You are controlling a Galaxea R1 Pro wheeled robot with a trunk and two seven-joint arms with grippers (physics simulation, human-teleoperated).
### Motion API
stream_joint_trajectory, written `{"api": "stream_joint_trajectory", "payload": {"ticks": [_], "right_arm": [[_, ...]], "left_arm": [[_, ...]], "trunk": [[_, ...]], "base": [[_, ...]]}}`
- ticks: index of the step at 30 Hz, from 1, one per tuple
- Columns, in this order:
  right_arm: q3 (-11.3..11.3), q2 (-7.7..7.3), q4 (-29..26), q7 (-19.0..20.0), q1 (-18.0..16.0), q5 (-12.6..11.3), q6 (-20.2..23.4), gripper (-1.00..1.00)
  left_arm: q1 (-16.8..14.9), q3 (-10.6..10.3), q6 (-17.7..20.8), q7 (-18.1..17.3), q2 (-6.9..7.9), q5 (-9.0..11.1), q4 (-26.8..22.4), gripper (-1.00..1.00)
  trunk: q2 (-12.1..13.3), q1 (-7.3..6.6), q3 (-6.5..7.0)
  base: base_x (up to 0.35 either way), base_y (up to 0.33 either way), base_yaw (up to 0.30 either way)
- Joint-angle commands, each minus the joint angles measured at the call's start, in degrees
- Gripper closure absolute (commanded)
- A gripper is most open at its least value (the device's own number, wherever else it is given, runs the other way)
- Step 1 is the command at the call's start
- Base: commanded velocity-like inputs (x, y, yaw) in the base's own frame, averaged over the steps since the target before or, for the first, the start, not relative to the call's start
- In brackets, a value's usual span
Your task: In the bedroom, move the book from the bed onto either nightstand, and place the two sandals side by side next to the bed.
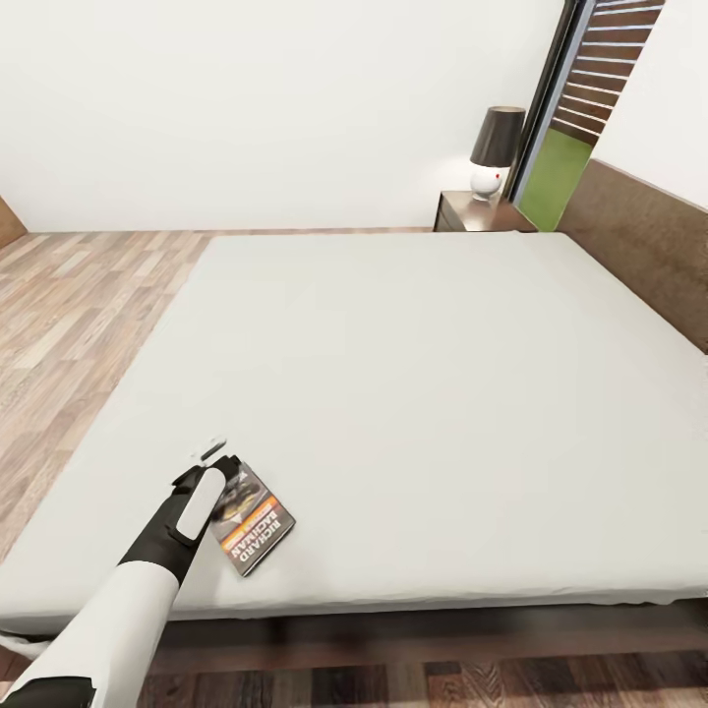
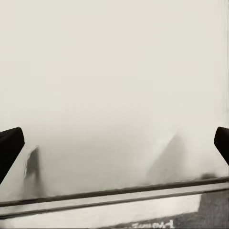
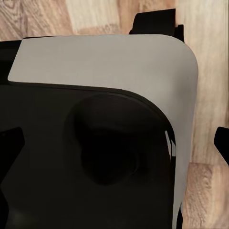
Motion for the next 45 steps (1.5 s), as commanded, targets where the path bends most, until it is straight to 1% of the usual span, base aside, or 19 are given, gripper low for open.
{"api": "stream_joint_trajectory", "payload": {"ticks": [1,10,19,45], "right_arm": [[-0.5,-0.04,0.1,0.1,-0.1,0.4,0.1,-1.0],[-0.5,-0.04,0.1,0.1,-0.1,0.4,0.1,-1.0],[-0.5,-0.04,0.1,0.0,-0.1,0.4,0.1,-1.0],[-0.5,-0.04,0.0,0.1,-0.1,0.4,0.1,-1.0]], "left_arm": [[0.0,0.1,0.0,0.3,-0.02,2.1,0.3,-1.0],[0.0,0.1,0.0,0.4,-0.08,2.1,0.2,-1.0],[0.0,0.1,0.0,0.4,-0.09,2.1,0.2,-1.0],[0.0,0.2,-0.1,0.4,0.01,2.1,0.3,-1.0]], "trunk": [[0.0,0.0,-0.05],[0.0,0.0,-0.05],[0.0,0.0,-0.05],[0.0,0.0,-0.05]], "base": [[0.0,-0.033,0.0],[0.0,-0.014,0.0],[0.0,-0.129,0.0],[-0.019,-0.002,0.0]]}}
